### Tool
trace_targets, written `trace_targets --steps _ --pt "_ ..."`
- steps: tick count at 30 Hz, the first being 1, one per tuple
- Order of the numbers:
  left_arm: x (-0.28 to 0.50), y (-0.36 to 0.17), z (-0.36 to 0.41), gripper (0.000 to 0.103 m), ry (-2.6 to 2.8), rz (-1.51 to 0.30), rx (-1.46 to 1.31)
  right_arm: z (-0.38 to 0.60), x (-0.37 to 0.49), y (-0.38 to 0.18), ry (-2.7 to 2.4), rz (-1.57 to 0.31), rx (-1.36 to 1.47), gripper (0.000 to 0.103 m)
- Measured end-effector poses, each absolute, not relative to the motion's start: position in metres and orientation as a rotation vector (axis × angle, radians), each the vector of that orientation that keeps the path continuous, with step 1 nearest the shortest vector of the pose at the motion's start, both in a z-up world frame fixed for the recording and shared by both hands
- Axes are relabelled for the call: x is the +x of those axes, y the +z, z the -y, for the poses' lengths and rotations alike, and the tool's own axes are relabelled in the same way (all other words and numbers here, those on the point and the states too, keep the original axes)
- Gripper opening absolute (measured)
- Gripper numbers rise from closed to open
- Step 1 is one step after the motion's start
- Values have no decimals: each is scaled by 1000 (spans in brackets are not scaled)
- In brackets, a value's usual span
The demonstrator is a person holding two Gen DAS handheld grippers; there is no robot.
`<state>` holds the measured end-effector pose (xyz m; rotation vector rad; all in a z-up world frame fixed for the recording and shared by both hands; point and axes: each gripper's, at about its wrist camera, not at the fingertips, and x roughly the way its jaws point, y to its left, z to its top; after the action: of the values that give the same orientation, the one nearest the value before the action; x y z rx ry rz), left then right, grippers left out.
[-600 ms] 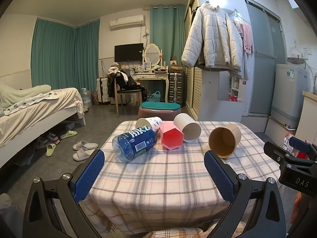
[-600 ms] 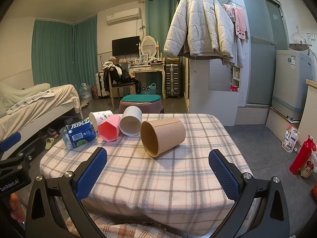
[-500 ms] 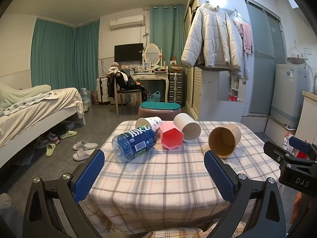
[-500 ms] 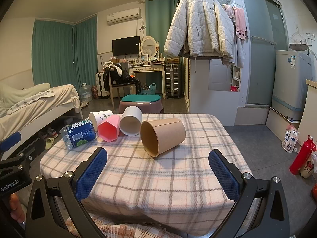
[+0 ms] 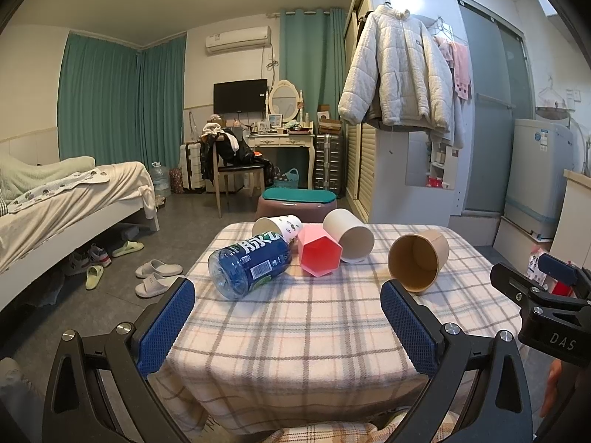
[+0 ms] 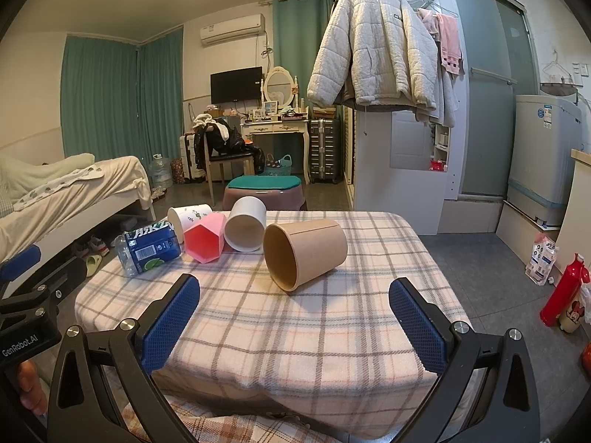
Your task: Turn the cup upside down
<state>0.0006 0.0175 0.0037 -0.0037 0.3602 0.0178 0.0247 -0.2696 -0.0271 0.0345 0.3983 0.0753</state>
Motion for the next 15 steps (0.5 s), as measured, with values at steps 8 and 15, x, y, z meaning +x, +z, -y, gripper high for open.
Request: trace_targets --steps 8,15 --pt "2 2 -17 103 17 -363 -1 269 25 -27 78 -398 34 103" --pt "8 -5 -3 103 14 -383 -8 271 31 -29 84 -408 52 103"
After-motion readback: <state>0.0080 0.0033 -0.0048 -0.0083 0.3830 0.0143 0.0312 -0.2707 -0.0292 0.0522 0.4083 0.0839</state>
